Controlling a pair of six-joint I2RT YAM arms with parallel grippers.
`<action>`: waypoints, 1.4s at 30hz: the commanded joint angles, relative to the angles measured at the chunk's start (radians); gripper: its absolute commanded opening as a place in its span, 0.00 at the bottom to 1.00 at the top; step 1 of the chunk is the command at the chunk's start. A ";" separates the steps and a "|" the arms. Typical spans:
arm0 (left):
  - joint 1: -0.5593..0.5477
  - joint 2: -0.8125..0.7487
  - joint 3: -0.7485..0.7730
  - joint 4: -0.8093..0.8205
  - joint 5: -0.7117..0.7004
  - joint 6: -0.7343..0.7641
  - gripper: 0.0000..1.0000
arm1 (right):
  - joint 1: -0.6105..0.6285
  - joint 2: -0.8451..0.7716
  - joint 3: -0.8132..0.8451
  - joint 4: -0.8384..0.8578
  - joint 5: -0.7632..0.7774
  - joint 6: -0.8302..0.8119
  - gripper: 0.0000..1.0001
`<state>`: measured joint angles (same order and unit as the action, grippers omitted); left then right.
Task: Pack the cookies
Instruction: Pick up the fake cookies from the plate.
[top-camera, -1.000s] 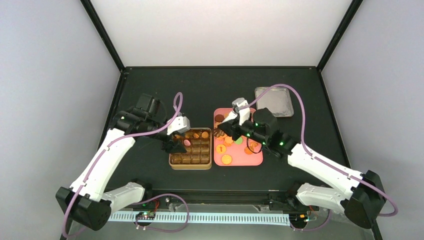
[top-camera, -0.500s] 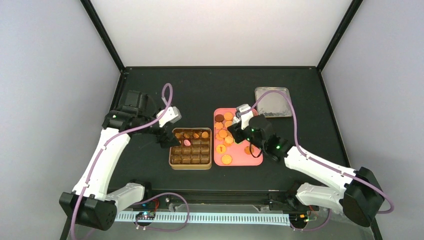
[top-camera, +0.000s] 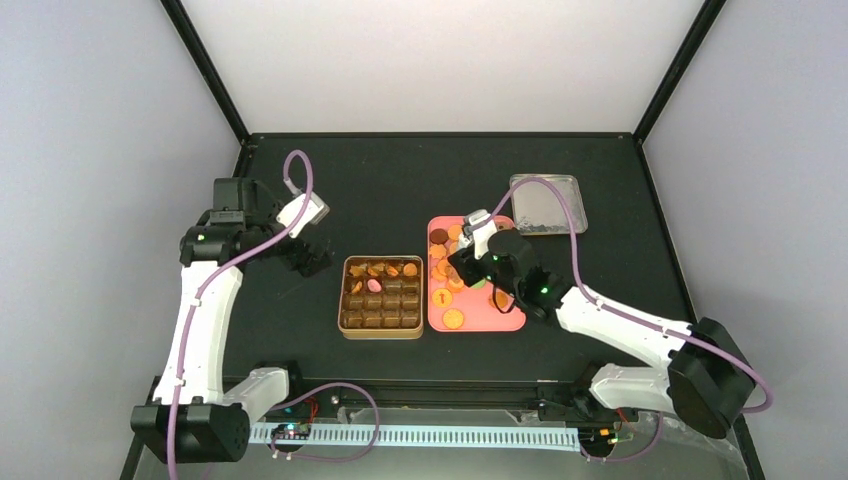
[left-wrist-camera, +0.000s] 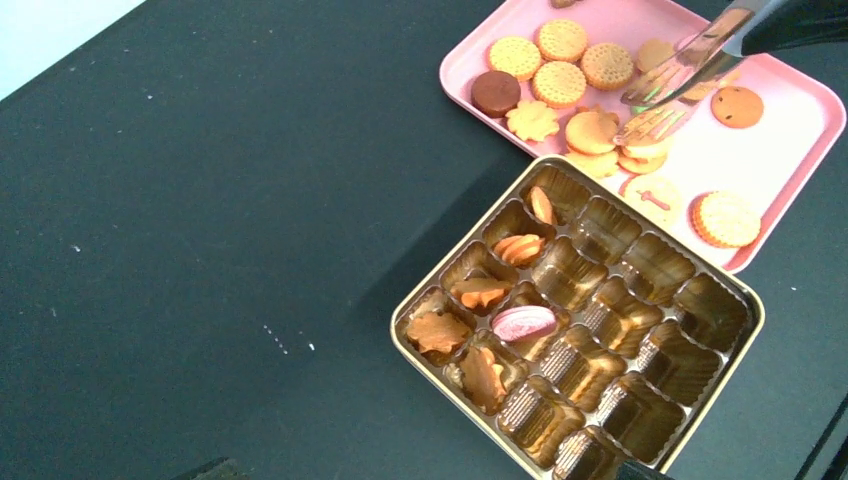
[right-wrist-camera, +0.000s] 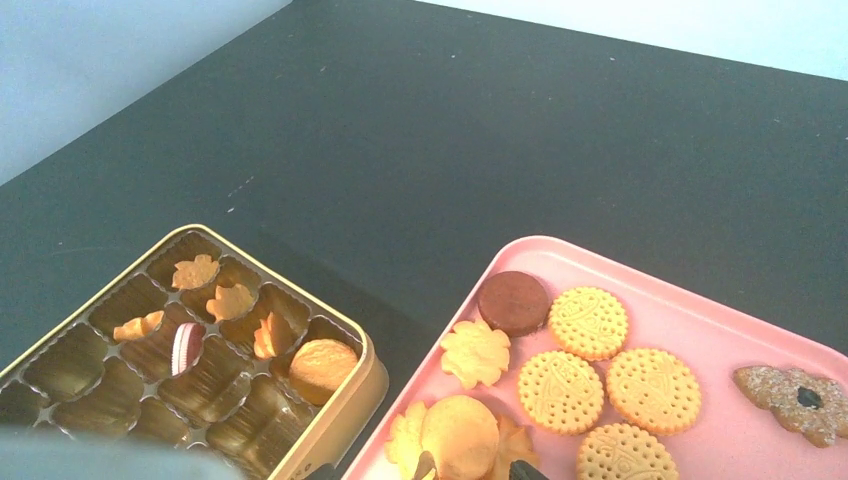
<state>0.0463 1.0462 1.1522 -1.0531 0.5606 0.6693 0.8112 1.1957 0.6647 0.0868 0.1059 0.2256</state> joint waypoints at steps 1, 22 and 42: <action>0.021 0.014 0.040 0.018 0.026 -0.018 0.99 | -0.005 0.016 0.010 0.059 0.006 -0.015 0.44; 0.022 0.077 0.029 0.155 -0.013 -0.147 0.99 | -0.006 -0.032 -0.022 0.040 -0.017 0.004 0.17; 0.023 0.080 0.006 0.164 -0.025 -0.150 0.98 | 0.001 -0.145 0.144 -0.077 -0.072 -0.019 0.01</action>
<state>0.0601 1.1328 1.1599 -0.9070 0.5457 0.5232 0.8074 1.0809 0.7158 -0.0074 0.0601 0.2222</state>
